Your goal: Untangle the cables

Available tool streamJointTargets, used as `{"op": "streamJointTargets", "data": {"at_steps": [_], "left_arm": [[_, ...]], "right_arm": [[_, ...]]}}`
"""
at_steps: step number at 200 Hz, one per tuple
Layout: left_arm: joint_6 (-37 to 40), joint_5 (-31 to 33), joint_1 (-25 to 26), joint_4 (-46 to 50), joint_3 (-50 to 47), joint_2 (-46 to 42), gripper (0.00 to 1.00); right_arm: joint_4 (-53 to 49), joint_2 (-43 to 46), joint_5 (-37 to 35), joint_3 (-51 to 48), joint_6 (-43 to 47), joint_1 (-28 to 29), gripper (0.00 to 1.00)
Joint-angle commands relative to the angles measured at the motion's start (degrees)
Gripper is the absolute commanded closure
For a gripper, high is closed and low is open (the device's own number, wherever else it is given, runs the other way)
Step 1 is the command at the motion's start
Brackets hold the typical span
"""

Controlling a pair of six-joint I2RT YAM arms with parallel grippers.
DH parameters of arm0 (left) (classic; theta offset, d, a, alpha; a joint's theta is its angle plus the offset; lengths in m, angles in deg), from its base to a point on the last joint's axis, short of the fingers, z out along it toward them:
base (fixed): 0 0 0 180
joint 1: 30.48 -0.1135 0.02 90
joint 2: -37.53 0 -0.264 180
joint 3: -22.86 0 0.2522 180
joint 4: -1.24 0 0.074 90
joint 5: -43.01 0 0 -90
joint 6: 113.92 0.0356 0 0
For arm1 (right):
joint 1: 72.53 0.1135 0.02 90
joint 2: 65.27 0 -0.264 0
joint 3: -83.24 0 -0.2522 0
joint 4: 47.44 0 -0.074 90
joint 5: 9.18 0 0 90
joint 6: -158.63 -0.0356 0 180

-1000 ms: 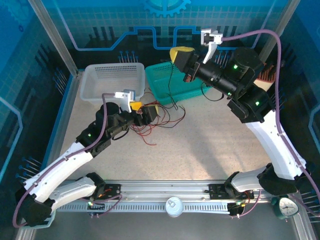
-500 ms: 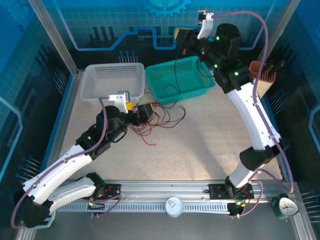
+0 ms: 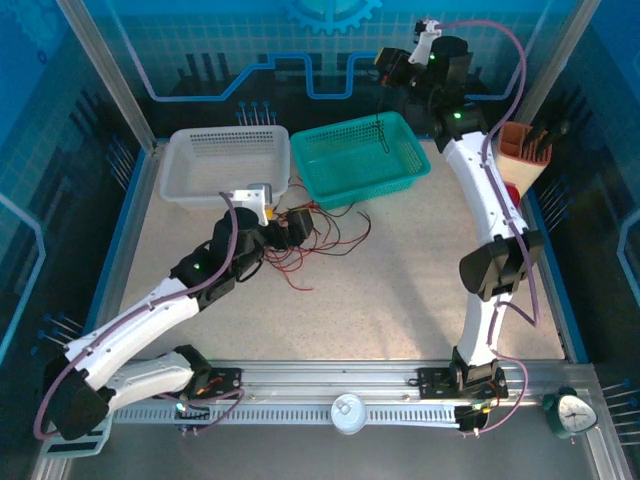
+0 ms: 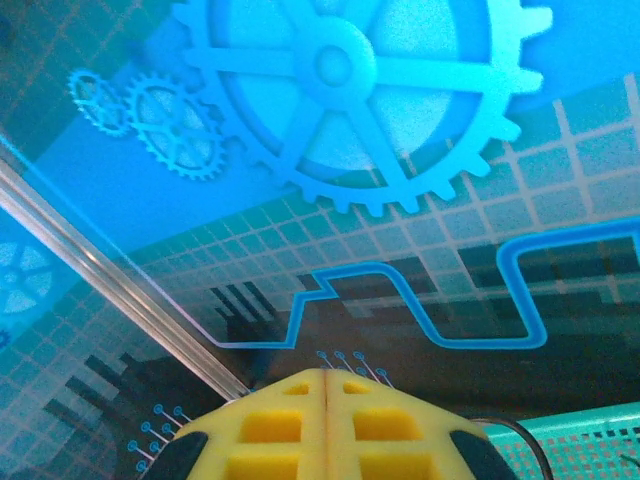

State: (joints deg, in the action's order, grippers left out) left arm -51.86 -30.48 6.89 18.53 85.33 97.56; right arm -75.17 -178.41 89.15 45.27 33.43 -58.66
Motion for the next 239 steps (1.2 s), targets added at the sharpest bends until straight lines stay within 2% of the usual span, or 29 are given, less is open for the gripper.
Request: {"op": "streamJointTargets", "data": {"at_steps": [1, 78, 123, 156, 181, 189, 214, 239], "left_arm": [[0.33, -0.29, 0.25, -2.01, 1.46, 0.80, 0.01], [-1.06, -0.43, 0.25, 0.02, 0.69, 0.00, 0.01], [-1.06, -0.69, 0.21, 0.78, 1.36, -0.05, 0.01], [-1.60, -0.85, 0.25, 0.70, 1.40, 0.00, 0.01], [-2.02, -1.07, 0.25, 0.73, 1.47, 0.02, 0.01], [-2.20, -1.13, 0.25, 0.88, 1.56, 0.00, 0.01], [-3.00, -1.05, 0.18, 1.66, 1.87, -0.17, 0.01], [-3.17, -1.22, 0.25, 1.82, 2.25, -0.31, 0.01]], "right_arm": [[3.50, -4.79, 1.54, 1.28, -3.66, -0.49, 1.00], [11.90, -18.58, 9.11, -0.52, -13.84, 1.62, 1.00], [9.63, -19.08, 6.88, -7.59, -9.53, 1.26, 1.00], [4.94, -16.76, 2.09, -13.96, -3.37, 0.92, 1.00], [4.34, -15.12, 1.02, -18.07, -2.30, -0.21, 1.00], [3.51, -14.85, 0.81, -18.40, -1.70, -0.50, 0.93], [-0.02, -13.68, -1.35, -18.42, 0.74, -0.85, 0.57], [-0.07, -10.66, -1.35, -18.81, 3.64, -1.03, 0.41]]}}
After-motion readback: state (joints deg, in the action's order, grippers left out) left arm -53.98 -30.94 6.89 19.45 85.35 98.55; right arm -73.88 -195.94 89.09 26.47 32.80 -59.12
